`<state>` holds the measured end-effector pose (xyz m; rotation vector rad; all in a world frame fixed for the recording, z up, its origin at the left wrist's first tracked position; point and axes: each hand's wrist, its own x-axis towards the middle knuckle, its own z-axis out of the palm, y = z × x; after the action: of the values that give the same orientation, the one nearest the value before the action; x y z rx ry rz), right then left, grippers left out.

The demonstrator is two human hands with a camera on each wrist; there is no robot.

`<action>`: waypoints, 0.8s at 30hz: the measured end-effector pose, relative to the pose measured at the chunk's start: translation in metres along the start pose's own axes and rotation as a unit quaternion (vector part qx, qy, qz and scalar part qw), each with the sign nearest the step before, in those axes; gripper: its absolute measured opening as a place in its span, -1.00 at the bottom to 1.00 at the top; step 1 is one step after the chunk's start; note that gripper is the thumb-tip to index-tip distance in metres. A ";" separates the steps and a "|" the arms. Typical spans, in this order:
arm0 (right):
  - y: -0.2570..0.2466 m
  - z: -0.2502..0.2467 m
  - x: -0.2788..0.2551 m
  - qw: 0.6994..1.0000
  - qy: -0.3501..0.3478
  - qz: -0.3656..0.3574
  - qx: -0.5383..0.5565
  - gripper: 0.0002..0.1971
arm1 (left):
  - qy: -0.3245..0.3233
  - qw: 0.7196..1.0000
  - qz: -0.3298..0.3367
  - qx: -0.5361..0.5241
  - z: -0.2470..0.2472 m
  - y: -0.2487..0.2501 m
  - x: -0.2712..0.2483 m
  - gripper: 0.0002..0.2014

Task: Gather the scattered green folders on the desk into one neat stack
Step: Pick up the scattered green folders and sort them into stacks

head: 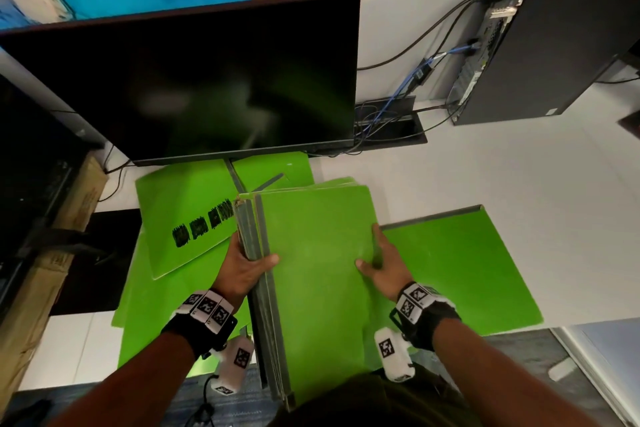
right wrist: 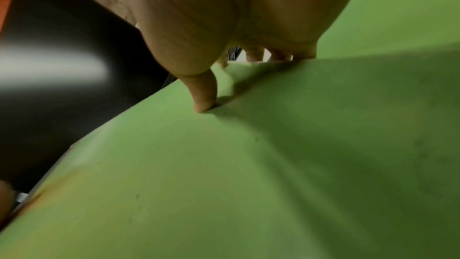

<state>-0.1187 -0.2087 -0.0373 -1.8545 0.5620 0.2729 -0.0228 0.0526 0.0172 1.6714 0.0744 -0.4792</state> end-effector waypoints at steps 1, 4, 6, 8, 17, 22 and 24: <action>-0.001 0.003 -0.001 0.999 0.014 0.017 0.028 -0.02 | 0.007 1.000 0.000 0.006 0.003 0.002 0.000 -0.41; -0.003 0.004 0.001 0.996 0.006 0.058 0.064 -0.01 | 0.015 1.000 -0.023 -0.003 0.006 0.004 -0.004 -0.34; -0.006 0.003 0.003 0.998 -0.002 0.058 0.014 -0.06 | 0.011 0.999 -0.042 -0.023 0.006 0.003 -0.005 -0.24; -0.009 0.002 0.005 0.999 0.003 0.050 -0.014 -0.09 | -0.005 0.998 -0.053 -0.034 0.005 0.002 -0.006 -0.12; 0.024 -0.073 0.007 0.986 0.070 0.042 -0.144 -0.36 | 0.035 0.997 -0.052 -0.055 0.004 0.005 -0.010 -0.26; 0.080 -0.152 -0.008 0.897 0.236 0.286 -0.240 -0.15 | 0.065 0.995 -0.049 -0.065 -0.011 0.013 -0.010 -0.15; 0.090 -0.159 -0.011 0.896 0.214 0.294 -0.253 -0.11 | 0.084 0.993 -0.045 -0.070 -0.026 0.014 -0.012 -0.18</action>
<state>-0.1872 -0.3781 -0.0511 -2.2192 1.4830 0.4425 -0.0225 0.0779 0.0362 1.5717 0.3025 -0.3918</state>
